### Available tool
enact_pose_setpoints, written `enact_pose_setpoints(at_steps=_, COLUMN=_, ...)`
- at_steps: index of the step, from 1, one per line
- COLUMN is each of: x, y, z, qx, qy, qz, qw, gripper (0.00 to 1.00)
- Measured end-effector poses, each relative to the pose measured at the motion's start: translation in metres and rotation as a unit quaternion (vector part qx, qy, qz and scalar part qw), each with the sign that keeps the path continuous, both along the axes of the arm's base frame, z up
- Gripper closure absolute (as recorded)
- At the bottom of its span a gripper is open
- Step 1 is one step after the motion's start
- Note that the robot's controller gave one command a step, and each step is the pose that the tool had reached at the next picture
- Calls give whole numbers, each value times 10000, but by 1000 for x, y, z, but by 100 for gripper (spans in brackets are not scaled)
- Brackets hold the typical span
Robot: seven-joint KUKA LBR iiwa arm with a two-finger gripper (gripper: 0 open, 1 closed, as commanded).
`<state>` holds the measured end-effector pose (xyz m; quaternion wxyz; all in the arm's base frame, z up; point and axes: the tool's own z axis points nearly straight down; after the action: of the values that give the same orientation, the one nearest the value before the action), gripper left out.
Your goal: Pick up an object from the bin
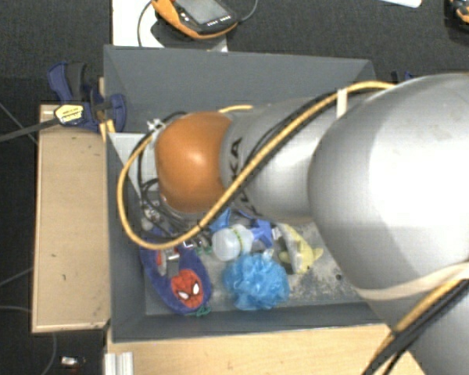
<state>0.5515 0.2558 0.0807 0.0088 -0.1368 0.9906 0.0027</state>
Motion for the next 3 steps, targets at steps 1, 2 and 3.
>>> enact_pose_setpoints(at_steps=1, x=-9, y=-2, z=-10, qx=22, qy=45, qz=-2882, qw=9576, gripper=100)
enact_pose_setpoints(at_steps=2, x=-9, y=-2, z=-9, qx=25, qy=43, qz=-2886, qw=9574, gripper=100)
enact_pose_setpoints(at_steps=3, x=-10, y=-3, z=7, qx=26, qy=42, qz=-2891, qw=9573, gripper=100)
